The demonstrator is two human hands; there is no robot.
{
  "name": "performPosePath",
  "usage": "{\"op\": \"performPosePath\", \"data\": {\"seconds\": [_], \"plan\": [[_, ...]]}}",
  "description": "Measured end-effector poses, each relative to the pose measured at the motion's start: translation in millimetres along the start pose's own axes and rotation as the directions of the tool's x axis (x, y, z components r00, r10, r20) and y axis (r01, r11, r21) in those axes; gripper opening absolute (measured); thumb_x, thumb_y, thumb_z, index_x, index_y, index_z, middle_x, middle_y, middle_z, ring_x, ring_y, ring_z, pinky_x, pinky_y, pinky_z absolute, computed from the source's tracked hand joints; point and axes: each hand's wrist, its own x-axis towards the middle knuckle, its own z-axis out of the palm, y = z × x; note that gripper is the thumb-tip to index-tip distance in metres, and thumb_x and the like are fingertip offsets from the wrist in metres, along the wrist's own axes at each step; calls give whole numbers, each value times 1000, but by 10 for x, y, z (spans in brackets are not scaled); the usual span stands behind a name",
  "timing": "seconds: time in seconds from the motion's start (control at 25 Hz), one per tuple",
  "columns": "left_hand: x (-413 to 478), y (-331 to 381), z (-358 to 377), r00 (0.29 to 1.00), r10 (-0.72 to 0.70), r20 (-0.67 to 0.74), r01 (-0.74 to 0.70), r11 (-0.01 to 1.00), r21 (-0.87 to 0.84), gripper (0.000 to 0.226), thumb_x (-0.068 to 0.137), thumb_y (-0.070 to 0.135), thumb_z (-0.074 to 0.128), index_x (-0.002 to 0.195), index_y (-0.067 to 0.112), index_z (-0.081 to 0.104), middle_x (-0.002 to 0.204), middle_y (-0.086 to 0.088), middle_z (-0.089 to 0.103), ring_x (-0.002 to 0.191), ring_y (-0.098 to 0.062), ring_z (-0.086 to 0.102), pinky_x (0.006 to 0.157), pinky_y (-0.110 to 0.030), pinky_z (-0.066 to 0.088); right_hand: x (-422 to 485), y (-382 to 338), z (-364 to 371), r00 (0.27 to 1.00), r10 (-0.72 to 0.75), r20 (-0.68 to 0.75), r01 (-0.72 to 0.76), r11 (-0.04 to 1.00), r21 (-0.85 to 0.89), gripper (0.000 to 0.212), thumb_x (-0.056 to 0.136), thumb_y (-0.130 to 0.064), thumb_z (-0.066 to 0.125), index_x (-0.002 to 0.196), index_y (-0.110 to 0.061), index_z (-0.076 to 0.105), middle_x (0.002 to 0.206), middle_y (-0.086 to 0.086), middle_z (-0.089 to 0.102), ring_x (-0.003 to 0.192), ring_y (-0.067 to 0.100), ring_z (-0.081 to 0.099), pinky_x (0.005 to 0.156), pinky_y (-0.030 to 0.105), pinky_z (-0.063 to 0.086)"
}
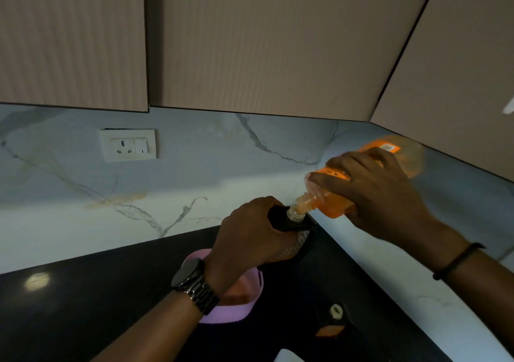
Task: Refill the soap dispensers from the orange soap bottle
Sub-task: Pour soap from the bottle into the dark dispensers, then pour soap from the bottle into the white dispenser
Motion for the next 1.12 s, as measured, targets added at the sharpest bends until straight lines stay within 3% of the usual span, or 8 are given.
{"op": "performPosePath", "data": {"seconds": [0.2,0.32,0.44,0.6,0.76,0.84,0.92,1.12], "plan": [[35,-158,330,990,134,-38,-109,913,392,34,81,58,66,102,30,61,92,13,65,86,-6,61,70,-19,43,-490,-423,288,957,207,204,-228,970,82,83,65,-46,71,141,-32,41,120,-2,59,96,22,58,81,41,43],[34,-229,648,977,206,-58,-142,827,544,32,86,51,60,107,27,60,102,8,64,91,-11,56,72,-25,36,-767,-795,483,845,422,328,-479,870,113,83,60,-51,67,136,-29,45,116,-3,61,94,21,61,77,38,44],[52,-272,883,978,209,-14,-165,811,560,35,87,52,55,112,28,60,111,7,64,100,-13,56,80,-27,42,-954,-992,641,741,566,360,-640,758,124,83,55,-56,71,130,-27,50,110,-2,62,90,22,62,72,36,45],[95,-247,1122,962,269,39,-249,812,528,45,83,54,45,113,25,64,109,4,67,100,-16,61,85,-35,51,-1195,-1010,856,559,630,539,-811,550,199,85,69,-58,70,141,-28,34,131,-3,52,113,19,56,92,38,47],[106,-303,1391,991,94,91,-121,918,377,37,81,63,51,99,33,62,100,12,64,91,-9,57,86,-34,49,-1550,-956,1052,401,649,647,-910,202,361,64,74,-58,67,129,-39,40,118,-13,52,99,8,56,80,32,49],[59,-397,1573,996,4,93,-37,934,355,45,74,71,56,97,32,62,97,12,63,92,-11,56,88,-36,45,-1755,-950,1111,424,588,689,-874,65,482,40,80,-65,61,111,-45,48,104,-20,55,89,0,57,72,28,50],[10,-533,1763,984,-76,159,4,912,410,52,71,74,59,101,31,61,101,11,63,99,-13,55,93,-37,42,-1913,-981,1101,464,541,702,-839,13,544,30,84,-63,59,107,-45,51,103,-20,57,93,2,60,79,33,55],[13,-873,2163,941,-155,301,-59,800,597,70,73,81,52,115,26,58,124,3,53,116,-21,46,101,-43,35,-2237,-1023,1049,434,517,737,-859,-8,511,57,80,-22,76,128,-32,48,135,-3,51,126,16,49,108,42,40]]}}
